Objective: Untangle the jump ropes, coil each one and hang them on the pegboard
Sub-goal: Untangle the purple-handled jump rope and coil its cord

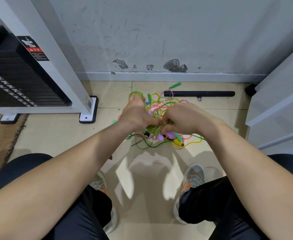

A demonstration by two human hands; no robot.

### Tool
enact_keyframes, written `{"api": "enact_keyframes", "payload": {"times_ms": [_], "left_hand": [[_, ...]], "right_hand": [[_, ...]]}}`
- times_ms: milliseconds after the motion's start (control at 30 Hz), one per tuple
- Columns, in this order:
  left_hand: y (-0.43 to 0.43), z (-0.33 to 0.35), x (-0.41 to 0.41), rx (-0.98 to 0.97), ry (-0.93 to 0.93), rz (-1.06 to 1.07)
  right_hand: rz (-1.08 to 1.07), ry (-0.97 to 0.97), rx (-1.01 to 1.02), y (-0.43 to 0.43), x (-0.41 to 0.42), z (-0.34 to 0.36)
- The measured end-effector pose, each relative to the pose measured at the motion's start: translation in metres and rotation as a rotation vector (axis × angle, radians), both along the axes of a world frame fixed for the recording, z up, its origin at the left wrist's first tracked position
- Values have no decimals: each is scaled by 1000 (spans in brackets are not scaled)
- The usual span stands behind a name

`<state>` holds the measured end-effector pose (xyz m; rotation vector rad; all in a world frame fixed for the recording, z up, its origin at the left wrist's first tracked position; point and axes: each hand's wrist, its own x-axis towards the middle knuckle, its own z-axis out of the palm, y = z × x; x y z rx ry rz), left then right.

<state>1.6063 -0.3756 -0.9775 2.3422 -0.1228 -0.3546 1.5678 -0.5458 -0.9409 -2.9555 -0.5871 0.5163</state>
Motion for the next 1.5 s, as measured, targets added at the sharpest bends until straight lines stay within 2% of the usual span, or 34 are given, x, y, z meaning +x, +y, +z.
{"api": "enact_keyframes", "payload": {"times_ms": [267, 333, 400, 500, 667, 900, 1067, 1167, 1267, 1367, 1500], "left_hand": [[6, 3, -1, -3, 93, -165], [6, 2, -3, -57, 111, -171], [8, 3, -3, -126, 154, -199], [12, 6, 1, -169, 208, -293], [19, 18, 9, -146, 213, -390], [13, 15, 0, 18, 199, -490], [19, 15, 7, -101, 212, -449], [23, 14, 6, -69, 189, -439], [22, 17, 6, -103, 187, -430], [25, 20, 8, -169, 181, -424], [28, 30, 8, -322, 247, -353]], "right_hand": [[44, -209, 29, 3, -9, -7], [3, -200, 35, 0, -8, -6], [-112, -82, 158, -2, -9, -3], [-264, 130, 458, -4, -8, -4], [-272, 432, 850, -4, -9, -5], [-352, 907, 892, -14, -8, 1], [-395, 1092, 1087, -15, -9, 5], [-468, 1168, 1159, -14, -10, 2], [-566, 1214, 1193, -10, -9, 3], [-570, 1323, 1327, -9, -9, 4], [-522, 1178, 1567, -9, -13, -1]]}}
